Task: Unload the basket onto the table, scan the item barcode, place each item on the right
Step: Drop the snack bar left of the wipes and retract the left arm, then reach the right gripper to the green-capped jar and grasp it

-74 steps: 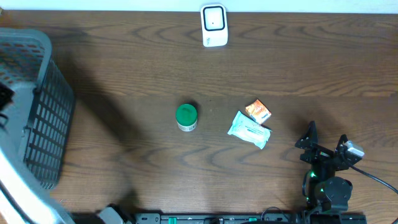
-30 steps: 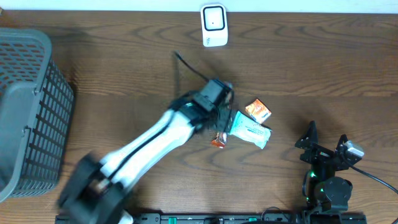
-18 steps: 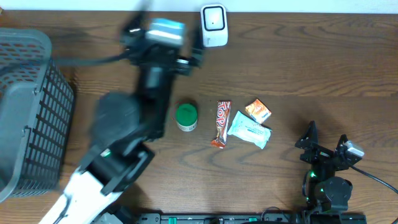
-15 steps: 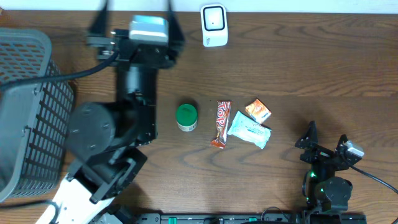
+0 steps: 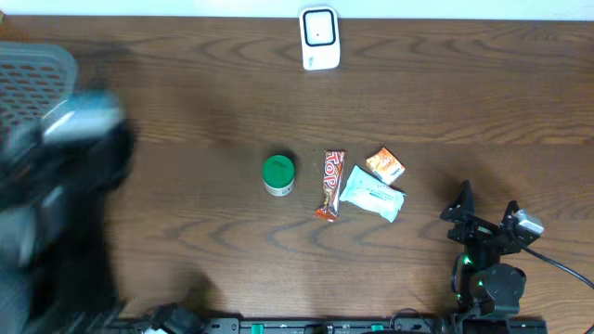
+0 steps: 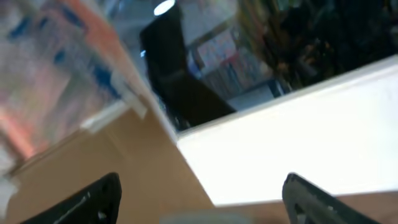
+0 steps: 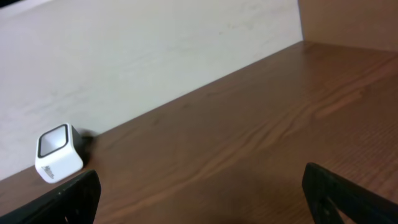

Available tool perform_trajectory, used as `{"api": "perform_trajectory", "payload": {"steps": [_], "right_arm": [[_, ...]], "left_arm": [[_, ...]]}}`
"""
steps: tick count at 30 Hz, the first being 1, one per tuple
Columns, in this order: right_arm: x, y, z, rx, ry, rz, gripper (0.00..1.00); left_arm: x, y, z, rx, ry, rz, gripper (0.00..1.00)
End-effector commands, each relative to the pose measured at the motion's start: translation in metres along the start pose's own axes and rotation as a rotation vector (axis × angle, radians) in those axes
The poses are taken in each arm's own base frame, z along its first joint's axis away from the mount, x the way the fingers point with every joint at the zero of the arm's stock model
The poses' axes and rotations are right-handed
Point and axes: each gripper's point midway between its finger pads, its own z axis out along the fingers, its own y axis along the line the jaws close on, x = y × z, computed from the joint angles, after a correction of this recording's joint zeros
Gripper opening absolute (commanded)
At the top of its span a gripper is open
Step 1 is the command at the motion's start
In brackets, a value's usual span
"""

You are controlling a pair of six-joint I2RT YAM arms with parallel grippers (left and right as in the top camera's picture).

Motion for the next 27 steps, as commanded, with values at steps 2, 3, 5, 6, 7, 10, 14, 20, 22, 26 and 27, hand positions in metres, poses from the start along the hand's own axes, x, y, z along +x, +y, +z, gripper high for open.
{"api": "perform_trajectory", "payload": {"steps": [2, 3, 5, 6, 7, 10, 14, 20, 22, 26, 27], "right_arm": [[0.002, 0.004, 0.0, -0.021, 0.007, 0.005, 0.99], [0.002, 0.004, 0.0, -0.025, 0.008, 0.004, 0.99], [0.004, 0.006, 0.0, -0.032, 0.015, 0.004, 0.99], [0.007, 0.009, 0.0, -0.05, 0.029, 0.001, 0.99], [0.01, 0.013, -0.001, -0.075, 0.047, -0.001, 0.99], [0.017, 0.038, -0.004, -0.217, 0.092, 0.002, 0.99], [0.024, 0.071, -0.017, -0.409, 0.187, 0.101, 0.99], [0.028, 0.093, -0.039, -0.479, 0.408, 0.168, 0.99], [0.008, 0.102, -0.042, -0.492, 0.417, 0.108, 0.99], [-0.03, 0.118, -0.035, -0.477, 0.483, 0.008, 0.99], [-0.036, 0.125, -0.029, -0.473, 0.544, -0.028, 0.99]], "left_arm": [[-0.002, 0.033, -0.021, -0.025, -0.067, -0.242, 0.83], [0.001, 0.044, -0.023, -0.074, -0.058, -0.247, 0.83], [0.007, 0.059, -0.026, -0.15, -0.043, -0.28, 0.83], [0.009, 0.065, -0.028, -0.179, -0.039, -0.304, 0.83], [0.012, 0.067, -0.03, -0.184, -0.037, -0.309, 0.83], [0.012, 0.053, -0.041, -0.082, -0.057, -0.299, 0.84], [0.014, 0.035, -0.07, 0.025, -0.081, -0.241, 0.84], [0.027, 0.037, -0.096, -0.029, -0.098, -0.294, 0.84], [0.027, 0.033, -0.1, -0.009, -0.113, -0.294, 0.84], [0.025, 0.034, -0.106, -0.005, -0.132, -0.294, 0.84], [0.023, 0.034, -0.107, -0.003, -0.137, -0.296, 0.84]]}}
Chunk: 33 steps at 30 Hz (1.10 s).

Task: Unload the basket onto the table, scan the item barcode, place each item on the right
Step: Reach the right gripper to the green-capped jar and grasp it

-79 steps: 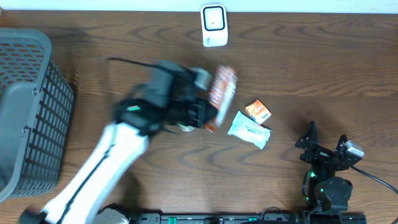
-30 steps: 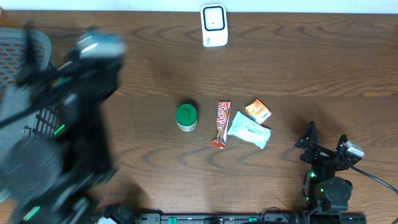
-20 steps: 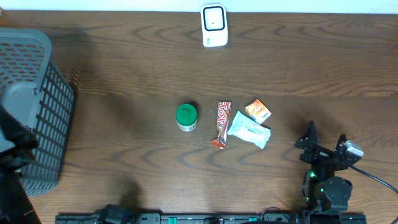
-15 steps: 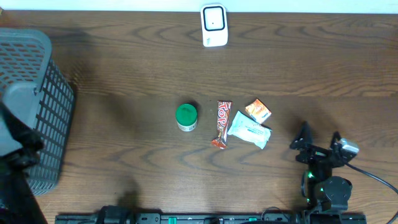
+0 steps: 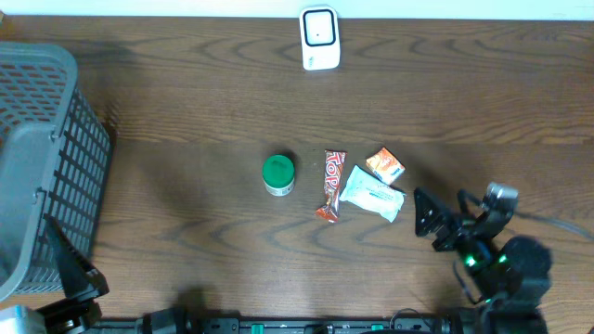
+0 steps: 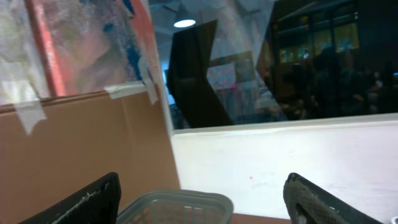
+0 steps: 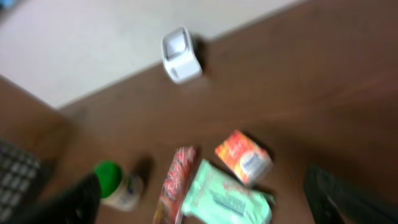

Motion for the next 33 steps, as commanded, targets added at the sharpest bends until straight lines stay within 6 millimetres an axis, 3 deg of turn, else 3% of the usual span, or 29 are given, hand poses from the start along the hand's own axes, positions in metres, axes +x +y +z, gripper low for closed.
{"api": "perform_trajectory", "payload": {"steps": [1, 5, 9, 12, 18, 21, 26, 29, 33], "right_arm": [[-0.03, 0.028, 0.007, -0.031, 0.127, -0.124, 0.99], [-0.034, 0.059, 0.039, -0.074, 0.41, -0.272, 0.99], [-0.019, 0.122, 0.076, -0.213, 0.695, -0.467, 0.99], [-0.007, 0.152, 0.104, -0.247, 0.809, -0.52, 0.99], [0.035, 0.164, 0.171, -0.264, 0.881, -0.555, 0.99], [0.066, 0.157, 0.198, -0.135, 0.906, -0.636, 0.99], [0.107, 0.158, 0.215, 0.002, 0.929, -0.834, 0.99], [0.133, 0.17, 0.214, -0.048, 0.974, -0.847, 0.99], [0.149, 0.176, 0.219, -0.056, 0.982, -0.812, 0.99]], "left_arm": [[-0.003, -0.006, -0.001, 0.04, -0.02, -0.021, 0.84], [-0.005, -0.006, -0.001, 0.038, -0.028, -0.021, 0.84], [-0.005, -0.006, -0.001, 0.038, -0.028, -0.021, 0.84], [-0.005, -0.006, -0.001, 0.038, -0.028, -0.021, 0.84], [-0.005, -0.006, -0.001, 0.038, -0.028, -0.021, 0.84], [-0.003, -0.006, -0.001, 0.038, -0.023, -0.021, 0.84], [0.003, -0.007, 0.001, 0.041, -0.003, -0.019, 0.84], [0.01, -0.009, 0.004, 0.044, 0.012, -0.018, 0.84], [0.013, -0.01, 0.006, 0.046, 0.021, -0.017, 0.84]]}}
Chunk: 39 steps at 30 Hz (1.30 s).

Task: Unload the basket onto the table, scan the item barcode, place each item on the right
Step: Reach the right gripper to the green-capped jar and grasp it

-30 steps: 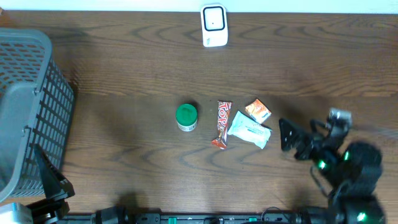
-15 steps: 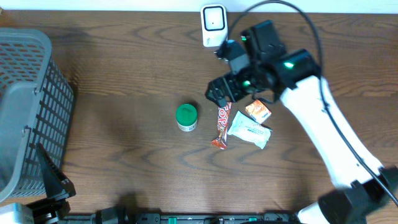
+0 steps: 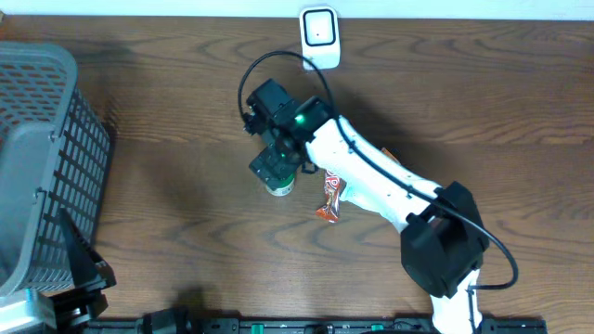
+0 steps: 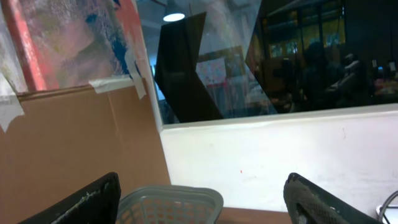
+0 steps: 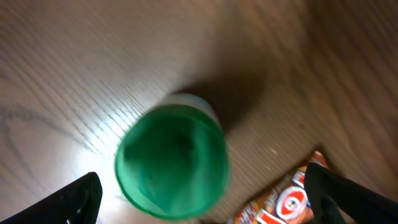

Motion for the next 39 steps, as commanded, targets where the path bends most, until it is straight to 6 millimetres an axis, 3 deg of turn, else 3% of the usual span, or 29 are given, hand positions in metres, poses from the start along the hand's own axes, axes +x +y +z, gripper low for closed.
{"api": "perform_trajectory", "payload": {"steps": [1, 8, 13, 25, 28, 33, 39], "right_arm": [[-0.015, -0.005, -0.001, 0.017, -0.041, 0.057, 0.99], [-0.022, 0.001, 0.015, -0.035, -0.053, 0.118, 0.99], [-0.018, 0.019, 0.03, -0.06, -0.022, 0.089, 0.99], [0.022, 0.017, 0.055, -0.042, 0.156, 0.189, 0.98], [0.021, 0.017, 0.055, -0.038, 0.154, 0.251, 0.91], [0.018, 0.017, 0.056, -0.032, 0.142, 0.347, 0.64], [0.021, 0.015, 0.055, -0.019, 0.158, 0.497, 0.61]], "left_arm": [[0.002, -0.002, 0.0, 0.012, 0.0, -0.01, 0.84], [0.003, -0.002, 0.0, 0.012, 0.0, -0.01, 0.84], [0.003, -0.002, 0.0, 0.012, 0.0, -0.01, 0.84], [0.002, -0.002, -0.001, 0.011, -0.001, -0.01, 0.84], [0.002, -0.002, -0.002, 0.011, -0.003, -0.01, 0.84], [0.001, -0.002, -0.004, 0.01, -0.009, -0.01, 0.84], [0.0, -0.001, -0.007, 0.009, -0.016, -0.011, 0.85]]}}
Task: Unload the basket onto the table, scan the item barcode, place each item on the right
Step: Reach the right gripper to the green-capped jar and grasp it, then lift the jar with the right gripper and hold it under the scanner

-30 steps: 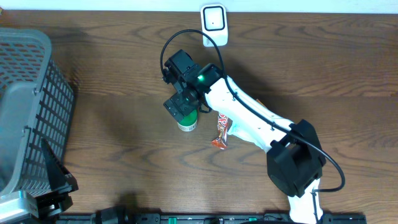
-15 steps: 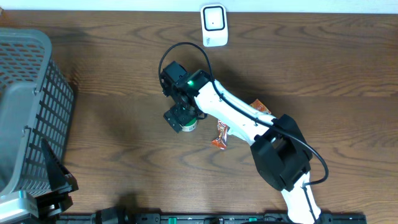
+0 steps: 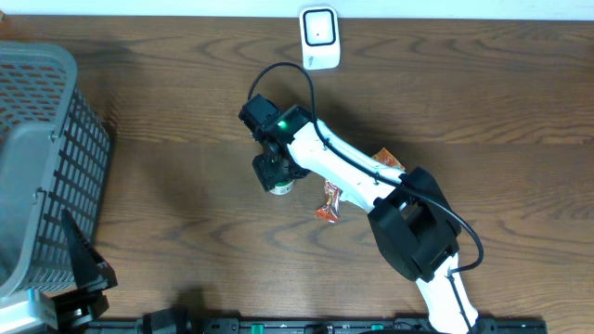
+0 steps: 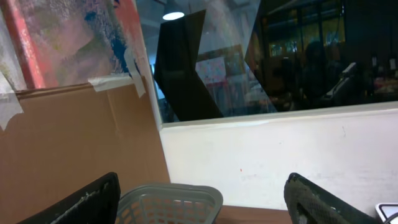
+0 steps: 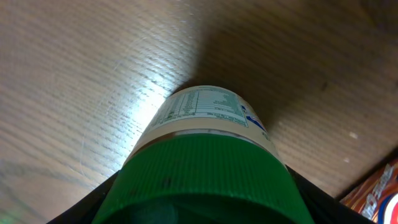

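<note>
A jar with a green ribbed lid (image 5: 205, 180) and a white printed label (image 5: 208, 109) stands upright on the wooden table, near the middle in the overhead view (image 3: 279, 186). My right gripper (image 3: 276, 170) is down over it, with a dark finger pressed against each side of the lid: it is shut on the jar (image 5: 205, 177). The white barcode scanner (image 3: 318, 37) stands at the table's far edge. My left gripper (image 4: 202, 190) is open with nothing in it, at the near left corner, facing a wall.
A grey plastic basket (image 3: 42, 139) fills the table's left end; its rim (image 4: 171, 196) shows between my left fingers. A red candy bar (image 3: 329, 199) and an orange packet (image 3: 390, 160) lie just right of the jar, partly under my right arm.
My right gripper has come down from just above the green lid to around it, and its fingers now press the lid's sides. The jar still stands where it was. The left arm has not moved.
My right gripper was parked open at the near right and the left arm was swinging past the basket. The right gripper then faced the items, and the left settled at the near left corner. It then hovered over the jar, and now grips its lid.
</note>
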Available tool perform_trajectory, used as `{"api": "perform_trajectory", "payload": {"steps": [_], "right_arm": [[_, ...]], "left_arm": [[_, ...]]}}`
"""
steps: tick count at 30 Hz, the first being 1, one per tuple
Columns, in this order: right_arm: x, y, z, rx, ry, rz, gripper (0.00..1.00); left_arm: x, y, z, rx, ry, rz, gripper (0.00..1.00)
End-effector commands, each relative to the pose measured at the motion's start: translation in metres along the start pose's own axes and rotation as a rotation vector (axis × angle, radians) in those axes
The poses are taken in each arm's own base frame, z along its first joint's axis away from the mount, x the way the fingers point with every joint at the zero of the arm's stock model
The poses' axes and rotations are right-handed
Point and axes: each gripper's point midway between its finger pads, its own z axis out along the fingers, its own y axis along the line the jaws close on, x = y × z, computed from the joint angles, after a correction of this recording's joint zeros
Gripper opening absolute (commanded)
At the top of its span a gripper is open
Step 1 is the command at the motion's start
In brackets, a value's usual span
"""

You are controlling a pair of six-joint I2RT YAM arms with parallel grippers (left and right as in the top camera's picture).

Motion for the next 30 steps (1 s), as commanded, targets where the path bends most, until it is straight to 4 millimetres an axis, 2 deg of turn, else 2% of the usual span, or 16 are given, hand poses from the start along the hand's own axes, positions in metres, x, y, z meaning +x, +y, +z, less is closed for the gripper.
{"api": "perform_trajectory", "payload": {"steps": [1, 7, 9, 12, 13, 14, 15, 22, 27, 30], "right_arm": [[0.0, -0.003, -0.001, 0.0, 0.011, 0.173, 0.63], [-0.001, -0.02, -0.002, 0.015, 0.024, 0.462, 0.59], [-0.003, -0.025, -0.002, 0.015, 0.021, 0.53, 0.61], [-0.006, -0.03, -0.003, 0.012, 0.014, 0.557, 0.86], [-0.006, -0.031, -0.004, 0.013, 0.015, 0.558, 0.9], [-0.005, -0.031, -0.005, 0.015, 0.018, 0.558, 0.98], [-0.005, -0.031, -0.007, 0.017, 0.02, 0.558, 0.99], [-0.002, -0.024, -0.029, 0.009, 0.044, 0.555, 0.99], [-0.001, -0.016, -0.028, -0.003, 0.048, 0.567, 0.99], [0.003, -0.014, -0.028, 0.008, 0.059, 0.701, 0.99]], "left_arm": [[-0.003, -0.001, -0.006, 0.008, -0.02, -0.011, 0.85], [-0.002, -0.001, -0.006, 0.009, -0.014, -0.011, 0.85], [-0.002, -0.001, -0.006, 0.009, -0.014, -0.011, 0.85], [-0.002, -0.001, -0.006, 0.009, -0.014, -0.011, 0.85], [-0.002, -0.001, -0.006, 0.009, -0.014, -0.011, 0.85], [-0.002, -0.001, -0.006, 0.009, -0.013, -0.011, 0.85], [-0.002, -0.001, -0.006, 0.009, -0.013, -0.011, 0.85], [-0.002, -0.001, -0.006, 0.009, -0.013, -0.011, 0.85], [-0.002, -0.002, -0.005, 0.015, -0.014, -0.012, 0.85], [-0.002, -0.003, -0.006, 0.026, -0.016, -0.015, 0.85]]}}
